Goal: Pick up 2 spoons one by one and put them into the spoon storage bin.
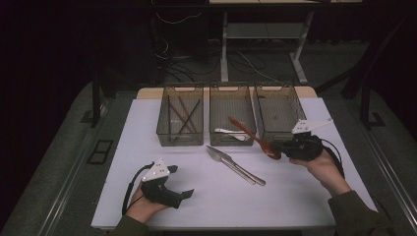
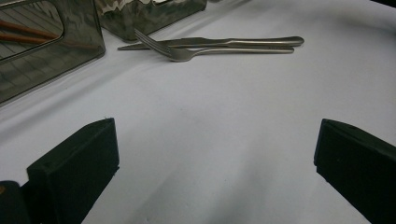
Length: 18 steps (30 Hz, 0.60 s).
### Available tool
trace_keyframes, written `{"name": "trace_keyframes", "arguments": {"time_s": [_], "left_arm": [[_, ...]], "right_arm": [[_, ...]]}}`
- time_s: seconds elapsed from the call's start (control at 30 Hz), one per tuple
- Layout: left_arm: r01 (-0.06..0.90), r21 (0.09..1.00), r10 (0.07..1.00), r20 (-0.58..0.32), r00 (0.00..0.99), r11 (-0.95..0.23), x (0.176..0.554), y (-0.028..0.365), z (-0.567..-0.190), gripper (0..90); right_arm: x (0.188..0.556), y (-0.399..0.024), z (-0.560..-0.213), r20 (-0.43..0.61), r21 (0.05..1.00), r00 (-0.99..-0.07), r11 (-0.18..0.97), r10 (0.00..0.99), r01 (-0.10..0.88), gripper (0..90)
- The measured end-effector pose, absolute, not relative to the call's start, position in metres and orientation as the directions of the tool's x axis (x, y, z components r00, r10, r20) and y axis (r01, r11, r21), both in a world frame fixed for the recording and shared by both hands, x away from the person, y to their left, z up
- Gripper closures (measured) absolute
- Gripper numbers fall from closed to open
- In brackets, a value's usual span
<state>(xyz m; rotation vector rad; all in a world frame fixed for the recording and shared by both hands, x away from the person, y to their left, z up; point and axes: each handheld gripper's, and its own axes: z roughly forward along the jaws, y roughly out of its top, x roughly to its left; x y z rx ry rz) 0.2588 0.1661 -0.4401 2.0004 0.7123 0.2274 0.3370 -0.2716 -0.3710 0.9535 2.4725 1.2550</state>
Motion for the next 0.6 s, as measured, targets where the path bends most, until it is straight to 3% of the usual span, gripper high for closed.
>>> {"name": "trace_keyframes", "arguments": {"time_s": [0.6], "left_arm": [[0.389, 0.844, 0.565, -0.129, 0.815, -0.368, 0.259, 0.165, -0.441, 0.0]], "right_arm": [[0.416, -0.211, -0.353, -0.005, 0.759, -0.723, 0.474, 0.690, 0.447, 84.6]]}}
